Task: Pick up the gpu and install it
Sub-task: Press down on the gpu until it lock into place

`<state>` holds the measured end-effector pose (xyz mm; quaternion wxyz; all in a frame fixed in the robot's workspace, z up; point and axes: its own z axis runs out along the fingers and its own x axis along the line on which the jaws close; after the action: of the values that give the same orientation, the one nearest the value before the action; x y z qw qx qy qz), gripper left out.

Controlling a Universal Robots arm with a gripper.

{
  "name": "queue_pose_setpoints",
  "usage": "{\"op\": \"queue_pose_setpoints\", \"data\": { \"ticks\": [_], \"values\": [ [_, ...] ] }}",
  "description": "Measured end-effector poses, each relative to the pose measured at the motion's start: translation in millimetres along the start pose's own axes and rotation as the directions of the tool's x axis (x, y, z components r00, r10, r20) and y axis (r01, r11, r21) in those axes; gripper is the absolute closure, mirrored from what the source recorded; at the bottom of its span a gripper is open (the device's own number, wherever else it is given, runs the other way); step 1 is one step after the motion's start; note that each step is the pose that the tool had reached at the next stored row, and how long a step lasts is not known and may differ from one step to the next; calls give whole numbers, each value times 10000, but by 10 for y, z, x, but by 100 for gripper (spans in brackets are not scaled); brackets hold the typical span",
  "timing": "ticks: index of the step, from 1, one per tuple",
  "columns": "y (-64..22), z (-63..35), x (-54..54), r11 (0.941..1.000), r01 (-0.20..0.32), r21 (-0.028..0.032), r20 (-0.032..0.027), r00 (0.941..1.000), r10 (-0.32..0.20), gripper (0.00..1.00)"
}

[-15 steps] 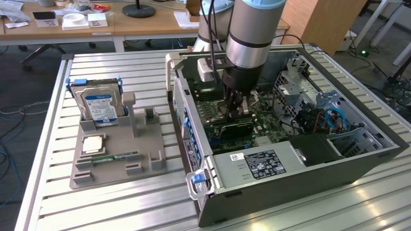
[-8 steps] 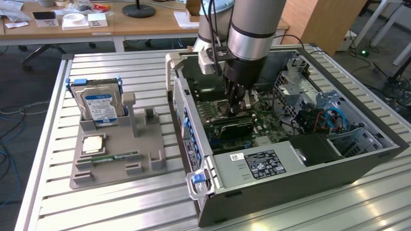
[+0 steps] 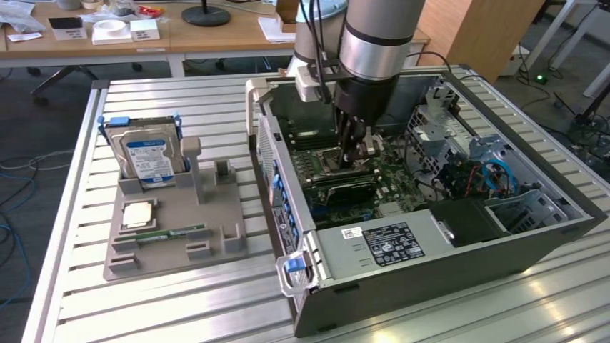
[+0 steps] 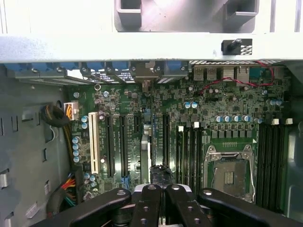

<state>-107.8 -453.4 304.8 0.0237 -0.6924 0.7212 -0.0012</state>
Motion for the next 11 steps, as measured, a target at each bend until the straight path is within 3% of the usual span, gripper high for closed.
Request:
{"op": "queue_pose_setpoints", "data": {
  "ticks": [6,11],
  "values": [
    [-64,-21,-3,10000,1,-9,-2,10000,-1,89],
    [-86,-120,-7,10000,0,-12,-2,10000,0,89]
  ]
}}
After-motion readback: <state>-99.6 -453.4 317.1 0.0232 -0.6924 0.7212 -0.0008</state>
